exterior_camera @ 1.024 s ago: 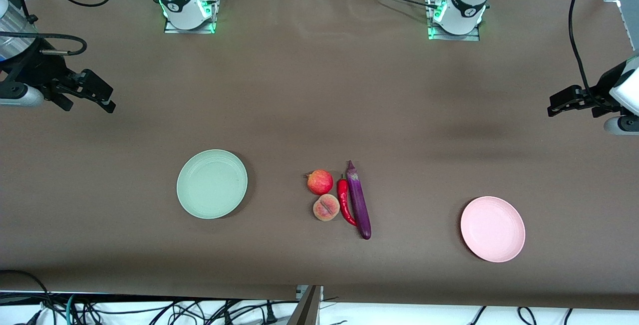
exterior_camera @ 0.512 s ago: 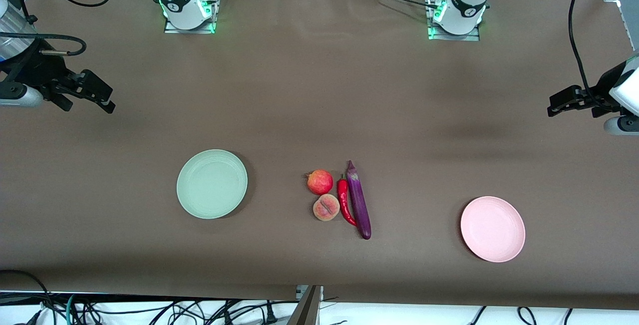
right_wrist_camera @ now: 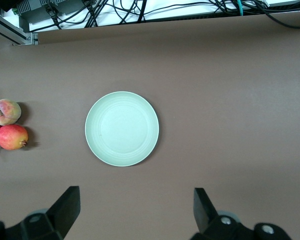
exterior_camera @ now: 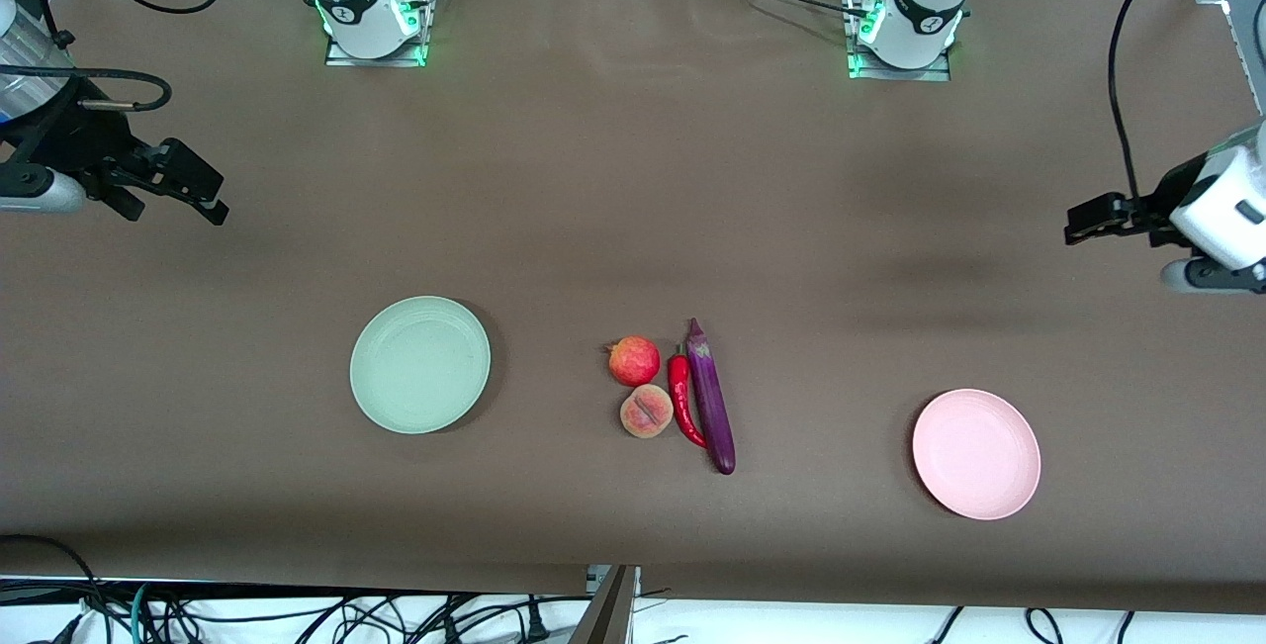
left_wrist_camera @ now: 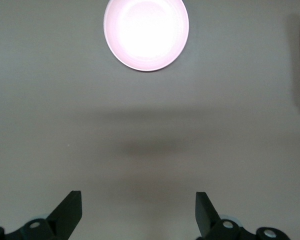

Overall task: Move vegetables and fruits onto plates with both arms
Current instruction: 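Reach the left gripper down over the purple eggplant, then close the left gripper on the eggplant and lift it, then carry the eggplant with the left gripper over the pink plate, then lower the eggplant onto the pink plate and open the left gripper, then reach the right gripper toward the pomegranate while the left gripper rises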

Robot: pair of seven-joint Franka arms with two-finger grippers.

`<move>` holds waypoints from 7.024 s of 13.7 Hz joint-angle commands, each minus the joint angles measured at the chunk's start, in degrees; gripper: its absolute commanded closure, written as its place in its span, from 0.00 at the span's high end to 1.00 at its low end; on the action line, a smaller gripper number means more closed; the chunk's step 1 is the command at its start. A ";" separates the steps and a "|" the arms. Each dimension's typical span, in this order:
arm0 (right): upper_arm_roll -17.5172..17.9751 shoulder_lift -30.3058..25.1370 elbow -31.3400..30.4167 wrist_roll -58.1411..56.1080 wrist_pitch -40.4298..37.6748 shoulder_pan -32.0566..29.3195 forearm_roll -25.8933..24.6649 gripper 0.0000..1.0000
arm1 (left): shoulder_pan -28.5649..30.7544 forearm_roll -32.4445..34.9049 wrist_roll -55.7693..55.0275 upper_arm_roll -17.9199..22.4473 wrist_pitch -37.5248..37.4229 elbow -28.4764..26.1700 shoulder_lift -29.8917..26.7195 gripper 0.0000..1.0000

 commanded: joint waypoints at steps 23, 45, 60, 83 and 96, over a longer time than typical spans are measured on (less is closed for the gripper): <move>-0.05 -0.14 0.04 -0.44 -0.69 -0.56 0.93 1.00 | -23.80 -9.44 -34.27 -0.41 49.50 4.13 33.26 1.00; -0.22 -0.31 0.04 -0.70 -1.04 0.49 0.05 1.00 | -27.59 -4.00 -39.91 0.12 55.57 11.61 43.38 0.52; 0.39 -0.22 0.04 -0.53 -0.34 0.93 0.05 1.00 | -17.23 -3.82 -14.47 3.37 42.41 11.35 35.74 0.09; 0.22 5.64 0.30 -0.53 1.32 1.11 0.14 1.00 | -3.07 -4.70 4.47 3.11 39.84 7.57 35.47 1.00; 0.39 32.17 14.51 23.14 11.84 20.51 4.36 1.00 | -12.55 -6.02 -12.37 0.38 39.67 9.24 35.38 1.00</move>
